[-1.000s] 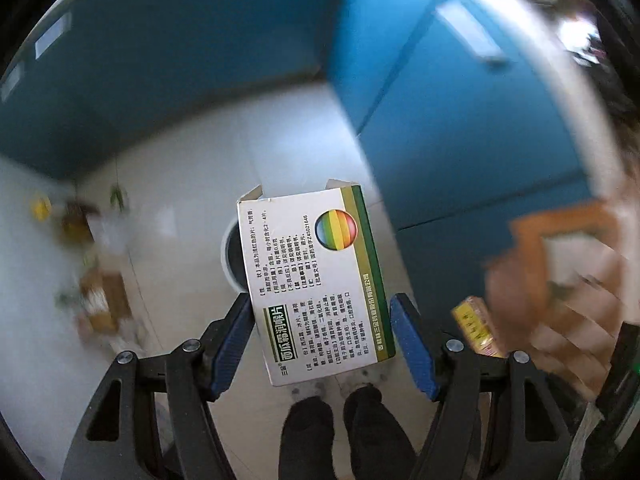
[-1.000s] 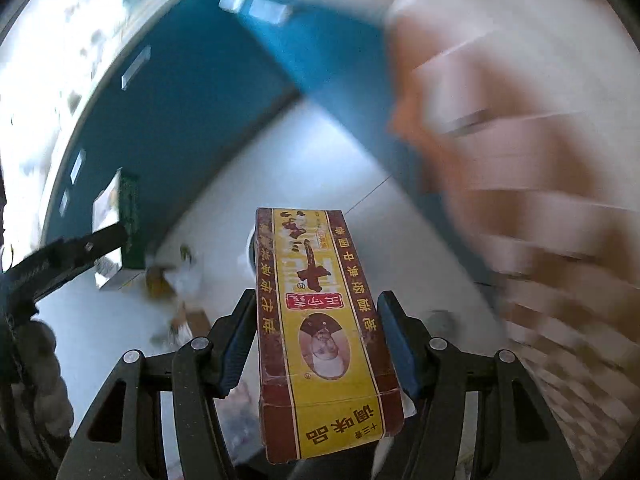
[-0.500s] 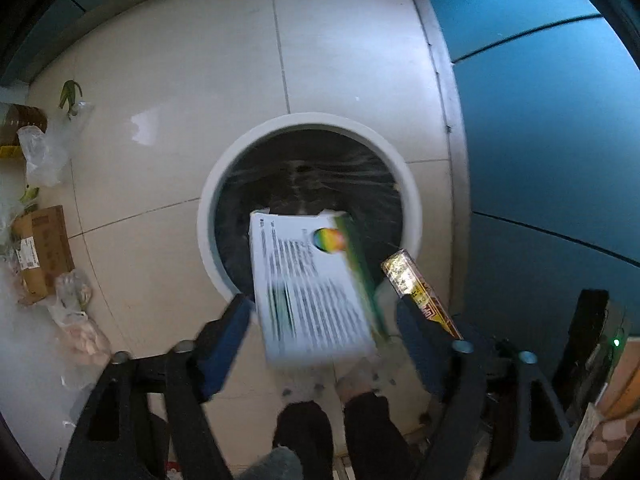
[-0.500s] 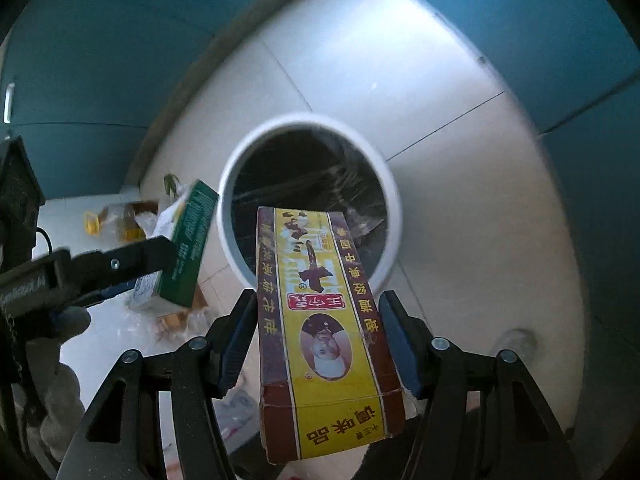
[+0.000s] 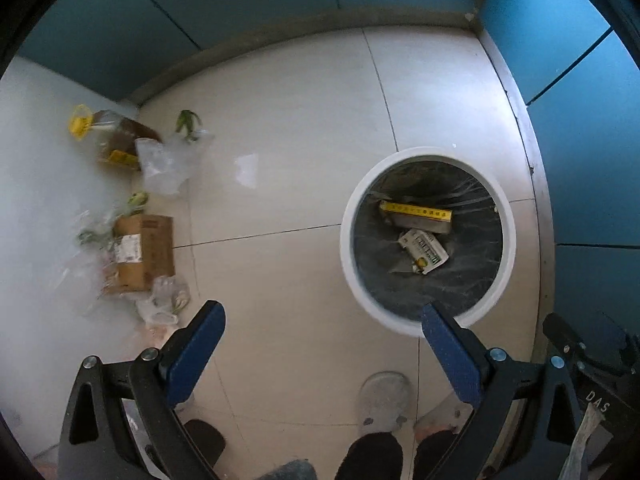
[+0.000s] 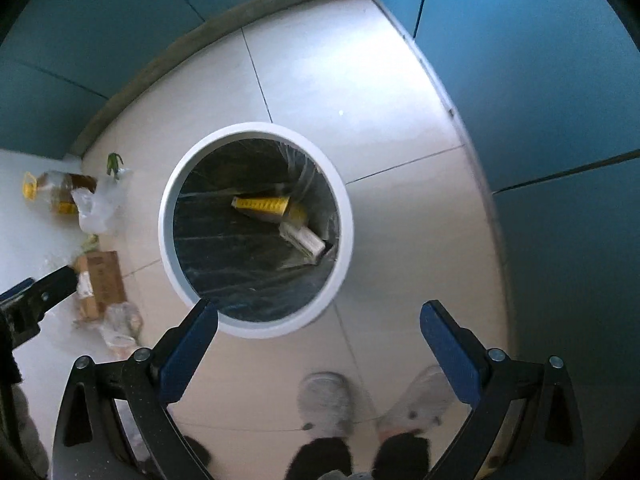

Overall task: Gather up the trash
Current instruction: 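Carry both boxes to the white bin and open both tools over it, then swing both tools back toward the counter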

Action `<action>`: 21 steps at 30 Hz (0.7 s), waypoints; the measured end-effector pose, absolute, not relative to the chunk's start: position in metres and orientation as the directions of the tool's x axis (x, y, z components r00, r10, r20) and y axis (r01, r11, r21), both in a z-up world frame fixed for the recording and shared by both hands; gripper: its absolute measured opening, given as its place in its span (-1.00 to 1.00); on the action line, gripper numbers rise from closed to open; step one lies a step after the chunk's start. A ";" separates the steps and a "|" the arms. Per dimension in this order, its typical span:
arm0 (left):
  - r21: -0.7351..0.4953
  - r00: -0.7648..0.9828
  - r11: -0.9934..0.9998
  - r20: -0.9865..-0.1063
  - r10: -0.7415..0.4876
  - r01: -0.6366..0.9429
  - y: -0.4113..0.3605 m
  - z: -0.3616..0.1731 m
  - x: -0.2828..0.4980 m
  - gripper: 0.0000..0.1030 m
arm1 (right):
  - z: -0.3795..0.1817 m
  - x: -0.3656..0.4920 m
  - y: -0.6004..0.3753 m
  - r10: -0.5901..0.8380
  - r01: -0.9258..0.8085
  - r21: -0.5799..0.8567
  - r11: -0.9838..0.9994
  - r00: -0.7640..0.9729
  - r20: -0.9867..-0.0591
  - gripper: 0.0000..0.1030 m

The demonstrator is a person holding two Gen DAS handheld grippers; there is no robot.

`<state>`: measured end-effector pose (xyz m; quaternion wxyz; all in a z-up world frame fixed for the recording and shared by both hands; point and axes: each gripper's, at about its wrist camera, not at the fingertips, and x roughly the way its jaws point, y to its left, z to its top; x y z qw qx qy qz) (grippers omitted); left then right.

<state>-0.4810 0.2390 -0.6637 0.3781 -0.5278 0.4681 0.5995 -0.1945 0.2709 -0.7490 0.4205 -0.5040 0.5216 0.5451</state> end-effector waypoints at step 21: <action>0.099 -0.147 -0.311 -0.980 0.137 -0.945 0.150 -0.397 -0.465 0.95 | -0.446 -0.240 0.214 0.125 -0.973 0.105 -0.204 -0.132 -0.983 0.98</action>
